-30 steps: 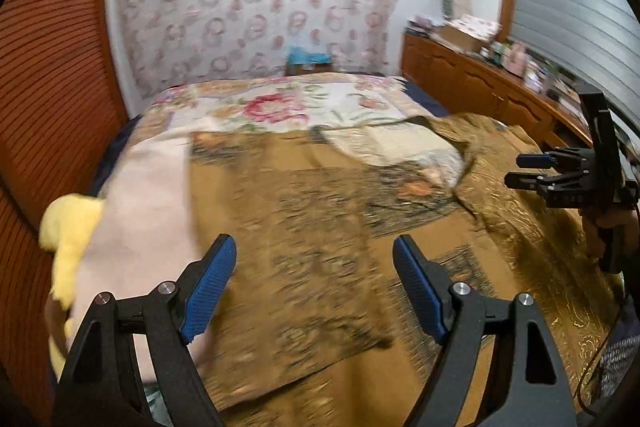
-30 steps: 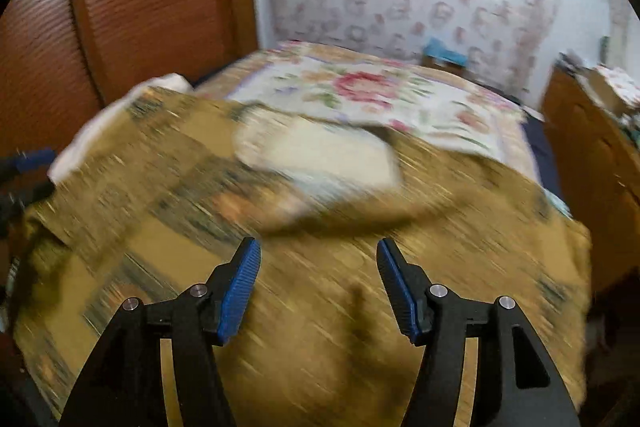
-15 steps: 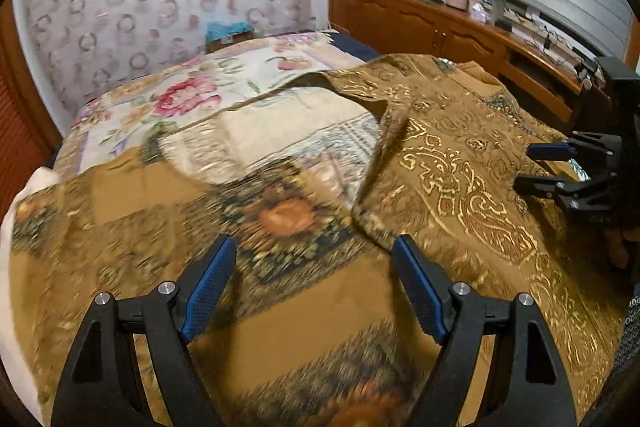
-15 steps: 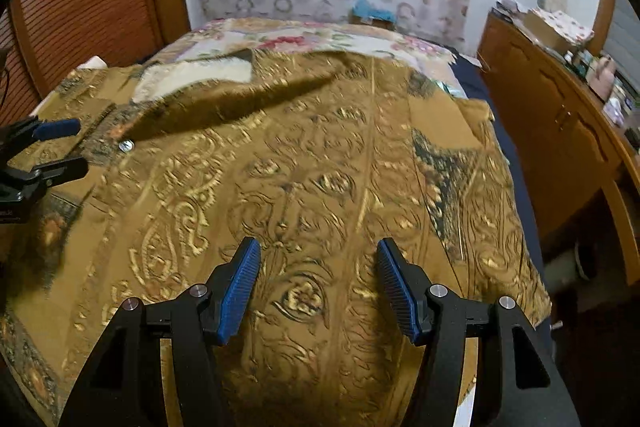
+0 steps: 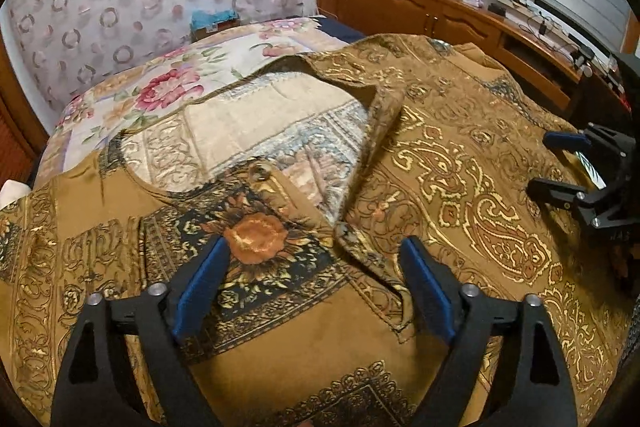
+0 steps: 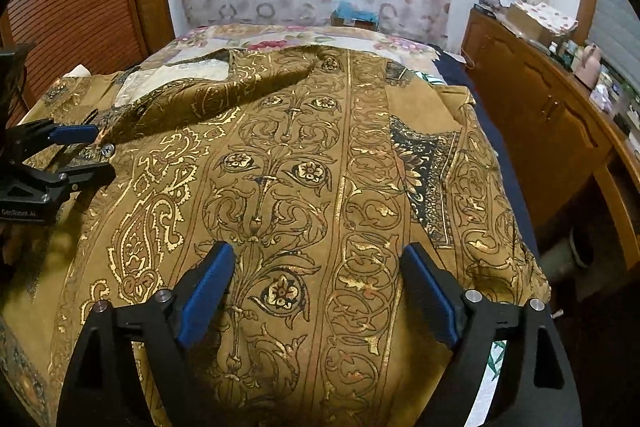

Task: Fold small clothes

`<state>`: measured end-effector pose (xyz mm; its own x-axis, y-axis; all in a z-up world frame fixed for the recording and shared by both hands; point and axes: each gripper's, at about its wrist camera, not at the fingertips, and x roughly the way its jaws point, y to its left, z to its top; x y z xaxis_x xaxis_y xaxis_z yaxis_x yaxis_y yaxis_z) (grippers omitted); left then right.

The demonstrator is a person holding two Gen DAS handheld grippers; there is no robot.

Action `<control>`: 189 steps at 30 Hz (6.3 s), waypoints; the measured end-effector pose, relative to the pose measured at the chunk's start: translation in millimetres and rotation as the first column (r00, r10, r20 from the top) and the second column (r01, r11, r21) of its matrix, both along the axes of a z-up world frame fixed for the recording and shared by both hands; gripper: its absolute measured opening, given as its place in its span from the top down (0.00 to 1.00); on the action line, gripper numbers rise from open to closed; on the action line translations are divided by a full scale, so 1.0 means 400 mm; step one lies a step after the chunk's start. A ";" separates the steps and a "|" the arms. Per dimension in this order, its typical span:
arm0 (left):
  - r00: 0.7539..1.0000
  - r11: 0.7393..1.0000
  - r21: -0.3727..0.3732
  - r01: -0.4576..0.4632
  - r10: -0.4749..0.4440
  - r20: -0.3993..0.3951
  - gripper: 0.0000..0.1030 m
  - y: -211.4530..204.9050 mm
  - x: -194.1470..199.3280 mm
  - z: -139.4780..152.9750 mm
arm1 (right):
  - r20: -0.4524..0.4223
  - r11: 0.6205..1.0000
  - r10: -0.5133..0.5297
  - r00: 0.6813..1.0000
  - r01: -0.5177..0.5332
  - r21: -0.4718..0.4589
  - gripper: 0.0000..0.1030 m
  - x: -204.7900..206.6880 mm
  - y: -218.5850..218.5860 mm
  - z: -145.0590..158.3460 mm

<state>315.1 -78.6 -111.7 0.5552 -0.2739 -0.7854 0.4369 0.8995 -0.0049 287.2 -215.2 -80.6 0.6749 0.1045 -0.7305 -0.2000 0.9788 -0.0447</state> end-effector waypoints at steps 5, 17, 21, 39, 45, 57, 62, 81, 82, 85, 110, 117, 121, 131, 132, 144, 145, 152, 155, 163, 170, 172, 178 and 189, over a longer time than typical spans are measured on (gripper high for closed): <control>1.000 1.000 0.004 0.007 -0.007 -0.001 0.08 -0.009 0.003 0.000 | -0.020 1.000 0.020 1.000 -0.020 0.011 0.13 -0.008 -0.020 0.016; 1.000 1.000 0.003 0.001 -0.001 0.018 0.08 -0.009 -0.007 0.001 | 0.003 0.961 -0.263 0.965 0.262 0.092 0.14 -0.087 -0.333 0.090; 1.000 1.000 0.001 0.006 -0.006 0.014 0.04 -0.012 -0.010 -0.003 | -0.063 0.930 -0.312 0.948 0.319 0.183 0.15 -0.067 -0.405 0.052; 1.000 1.000 -0.027 0.012 -0.011 0.029 0.00 0.000 -0.024 0.012 | -0.166 0.887 -0.286 0.944 0.326 0.327 0.80 0.006 -0.485 0.035; 0.986 0.993 -0.118 -0.016 0.036 0.164 0.00 0.040 -0.058 0.094 | 0.014 0.953 -0.256 0.966 0.250 0.171 0.88 -0.012 -0.394 0.125; 0.984 0.983 -0.183 0.004 0.029 0.175 0.00 0.083 -0.067 0.129 | 0.098 0.992 0.063 0.993 -0.073 0.105 0.88 -0.054 -0.114 0.153; 0.985 0.980 -0.196 0.015 0.019 0.172 0.00 0.090 -0.071 0.123 | 0.037 0.990 0.086 0.996 -0.090 0.106 0.64 -0.046 -0.098 0.110; 0.976 0.982 -0.186 -0.021 0.061 0.209 0.00 0.109 -0.078 0.127 | -0.105 0.952 -0.136 0.985 0.159 0.262 0.69 0.180 -0.222 0.036; 0.976 0.982 -0.185 -0.025 0.064 0.208 0.00 0.110 -0.077 0.126 | -0.096 0.954 -0.132 0.987 0.152 0.257 0.76 0.183 -0.215 0.039; 0.976 0.982 -0.186 -0.033 0.071 0.204 0.00 0.113 -0.076 0.124 | -0.060 0.964 -0.101 0.993 0.112 0.241 0.91 0.189 -0.194 0.058; 0.975 0.979 -0.192 -0.073 0.111 0.194 0.00 0.144 -0.060 0.118 | 0.046 0.978 0.125 0.991 -0.131 0.163 0.94 0.235 -0.005 0.097; 0.973 0.977 -0.194 -0.086 0.124 0.196 0.00 0.153 -0.057 0.118 | 0.061 0.992 0.075 0.995 -0.080 0.096 0.47 0.238 -0.028 0.073; 0.972 0.975 -0.198 -0.097 0.136 0.194 0.00 0.153 -0.054 0.120 | 0.060 0.999 0.025 0.998 -0.028 0.044 0.44 0.234 -0.055 0.044; 0.969 0.974 -0.190 -0.127 0.162 0.186 0.00 0.170 -0.031 0.121 | 0.033 0.968 0.147 0.989 -0.151 0.199 0.44 0.255 -0.004 0.050; 0.969 0.974 -0.184 -0.131 0.165 0.182 0.00 0.168 -0.029 0.120 | 0.038 0.971 0.139 0.990 -0.144 0.192 0.44 0.257 -0.004 0.054; 0.964 0.973 -0.119 -0.196 0.214 0.159 0.00 0.218 -0.093 0.140 | -0.116 0.974 0.089 0.989 -0.062 0.219 0.44 0.214 -0.045 -0.008; 0.962 0.971 -0.117 -0.208 0.225 0.155 0.00 0.229 -0.106 0.140 | -0.126 0.976 0.085 0.988 -0.057 0.211 0.44 0.223 -0.039 -0.019; 0.949 0.958 -0.107 -0.267 0.280 0.143 0.00 0.281 -0.159 0.143 | -0.091 0.944 0.192 0.977 -0.158 0.290 0.46 0.257 0.004 -0.006; 0.942 0.950 -0.105 -0.293 0.306 0.142 0.00 0.308 -0.167 0.145 | -0.084 0.915 0.268 0.960 -0.226 0.333 0.46 0.254 0.042 0.001; 0.922 0.936 -0.111 -0.335 0.349 0.167 0.00 0.356 -0.174 0.160 | -0.017 0.913 0.298 0.955 -0.280 0.296 0.46 0.225 0.032 0.039; 0.897 0.913 -0.085 -0.399 0.408 0.170 0.00 0.433 -0.154 0.152 | 0.043 0.977 0.140 0.989 -0.145 0.159 0.46 0.237 -0.041 0.051; 0.889 0.904 -0.073 -0.422 0.428 0.162 0.00 0.469 -0.143 0.148 | 0.049 0.989 0.092 0.995 -0.097 0.108 0.46 0.253 -0.049 0.038; 0.880 0.887 -0.094 -0.453 0.461 0.111 0.08 0.562 -0.097 0.137 | 0.009 0.998 0.030 1.000 -0.030 0.054 0.46 0.323 -0.033 -0.019; 0.923 0.922 -0.049 -0.384 0.385 0.019 0.38 0.548 -0.010 0.108 | 0.033 0.998 0.037 0.999 -0.038 0.041 0.42 0.368 -0.055 -0.038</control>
<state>311.2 140.8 -68.7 0.6455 -0.0685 -0.7607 0.0582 0.9975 -0.0405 434.4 -237.3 -95.6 0.6933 0.1604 -0.7025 -0.2358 0.9718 -0.0108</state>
